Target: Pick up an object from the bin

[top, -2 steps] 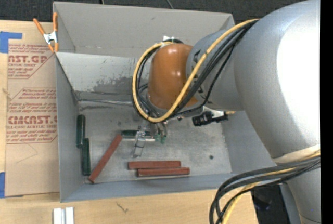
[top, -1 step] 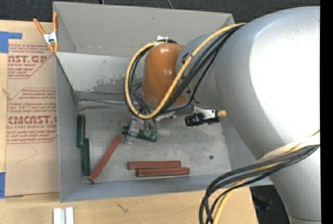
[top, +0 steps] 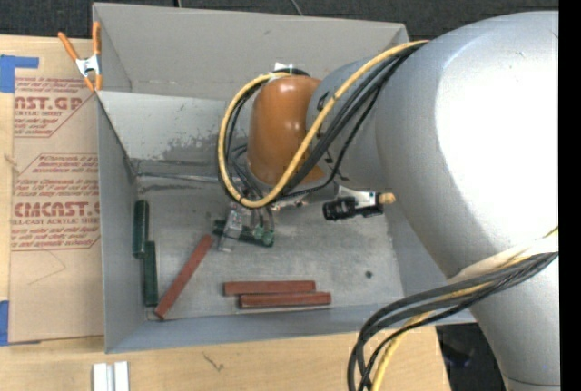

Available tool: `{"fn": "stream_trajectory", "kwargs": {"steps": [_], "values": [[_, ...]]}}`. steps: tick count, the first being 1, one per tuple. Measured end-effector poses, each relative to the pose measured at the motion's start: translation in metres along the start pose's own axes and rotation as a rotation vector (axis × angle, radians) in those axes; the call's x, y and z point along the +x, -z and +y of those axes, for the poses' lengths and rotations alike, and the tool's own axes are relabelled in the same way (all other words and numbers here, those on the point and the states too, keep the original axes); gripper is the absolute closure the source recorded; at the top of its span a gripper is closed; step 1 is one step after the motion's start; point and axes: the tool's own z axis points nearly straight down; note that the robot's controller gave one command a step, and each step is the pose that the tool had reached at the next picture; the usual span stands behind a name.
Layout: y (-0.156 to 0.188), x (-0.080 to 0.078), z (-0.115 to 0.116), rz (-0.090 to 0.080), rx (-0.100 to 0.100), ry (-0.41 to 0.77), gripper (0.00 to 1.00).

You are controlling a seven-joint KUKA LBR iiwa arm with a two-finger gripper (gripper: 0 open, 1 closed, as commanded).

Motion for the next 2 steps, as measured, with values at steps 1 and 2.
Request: {"fn": "stream_trajectory", "kwargs": {"steps": [1,2], "values": [[0.03,0.012,0.004,0.005,0.003,0.023,1.0],[0.062,0.011,0.013,0.001,0.001,0.002,1.0]]}}
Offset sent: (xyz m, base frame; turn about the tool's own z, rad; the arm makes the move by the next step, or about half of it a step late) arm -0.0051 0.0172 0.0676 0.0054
